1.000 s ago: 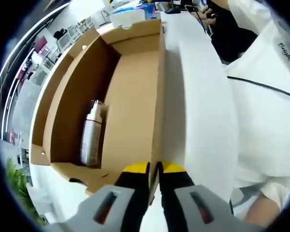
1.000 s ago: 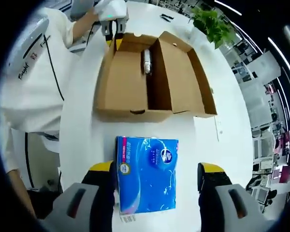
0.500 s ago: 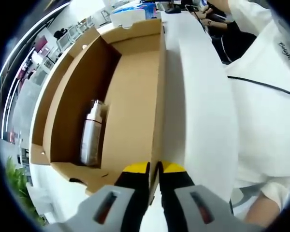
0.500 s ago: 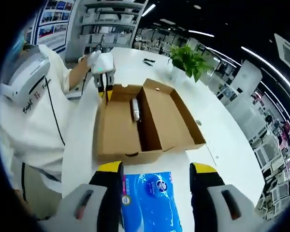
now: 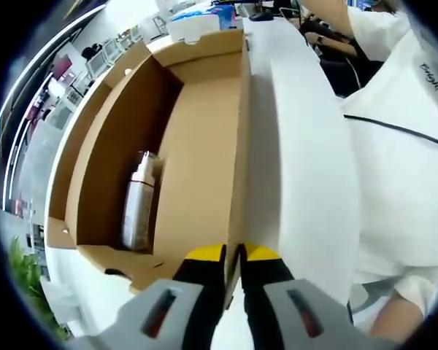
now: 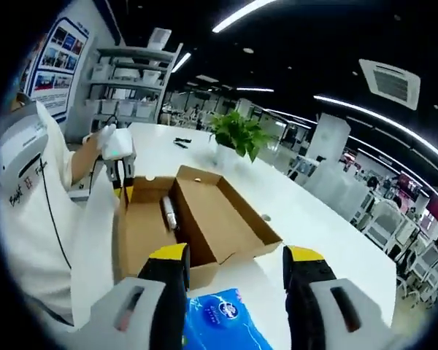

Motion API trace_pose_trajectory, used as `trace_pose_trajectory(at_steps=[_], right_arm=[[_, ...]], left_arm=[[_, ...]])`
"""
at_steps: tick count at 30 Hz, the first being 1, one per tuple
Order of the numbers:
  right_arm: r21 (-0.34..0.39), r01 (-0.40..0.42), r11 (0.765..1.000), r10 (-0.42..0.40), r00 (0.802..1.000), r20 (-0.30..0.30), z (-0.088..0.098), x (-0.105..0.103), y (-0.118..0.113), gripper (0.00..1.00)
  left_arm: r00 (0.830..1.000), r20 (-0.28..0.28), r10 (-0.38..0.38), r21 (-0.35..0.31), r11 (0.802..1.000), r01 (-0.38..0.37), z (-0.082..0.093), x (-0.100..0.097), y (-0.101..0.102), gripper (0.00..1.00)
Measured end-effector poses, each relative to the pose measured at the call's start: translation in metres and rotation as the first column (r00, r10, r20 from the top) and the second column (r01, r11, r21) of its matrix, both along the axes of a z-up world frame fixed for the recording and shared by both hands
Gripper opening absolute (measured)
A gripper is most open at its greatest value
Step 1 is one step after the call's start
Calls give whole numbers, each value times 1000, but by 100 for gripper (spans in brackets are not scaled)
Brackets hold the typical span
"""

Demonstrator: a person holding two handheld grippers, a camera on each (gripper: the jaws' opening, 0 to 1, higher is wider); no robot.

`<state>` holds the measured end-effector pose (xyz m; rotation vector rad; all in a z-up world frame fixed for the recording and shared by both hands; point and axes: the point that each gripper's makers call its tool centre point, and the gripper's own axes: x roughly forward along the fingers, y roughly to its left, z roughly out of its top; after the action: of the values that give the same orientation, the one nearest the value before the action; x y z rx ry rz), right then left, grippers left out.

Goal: Operate the shoe box by opening the lid, removing the specified soft item, and placing it in the target area until the item is outside and the box remains undamaged.

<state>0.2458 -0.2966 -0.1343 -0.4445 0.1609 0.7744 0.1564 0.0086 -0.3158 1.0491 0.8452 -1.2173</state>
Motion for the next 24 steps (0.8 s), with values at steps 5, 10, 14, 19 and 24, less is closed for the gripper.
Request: trace_pose_trajectory(at_steps=[5, 10, 14, 19, 24], right_arm=[[99, 18, 995, -24, 998, 59, -6, -10, -7, 51], [51, 107, 993, -111, 989, 102, -17, -14, -17, 49], [237, 124, 964, -149, 985, 93, -2, -20, -21, 48], [355, 150, 923, -212, 967, 143, 9, -37, -19, 50], [289, 224, 931, -284, 941, 187, 16, -42, -23, 57]], left_arm=[[1000, -6, 1, -8, 1000, -1, 0, 1, 0, 7], [1000, -26, 7, 14, 1000, -6, -1, 3, 0, 6], [1000, -27, 11, 11, 1000, -11, -1, 4, 1, 6], [1000, -19, 13, 11, 1000, -13, -2, 5, 1, 6], [1000, -23, 15, 13, 1000, -15, -2, 5, 1, 6]])
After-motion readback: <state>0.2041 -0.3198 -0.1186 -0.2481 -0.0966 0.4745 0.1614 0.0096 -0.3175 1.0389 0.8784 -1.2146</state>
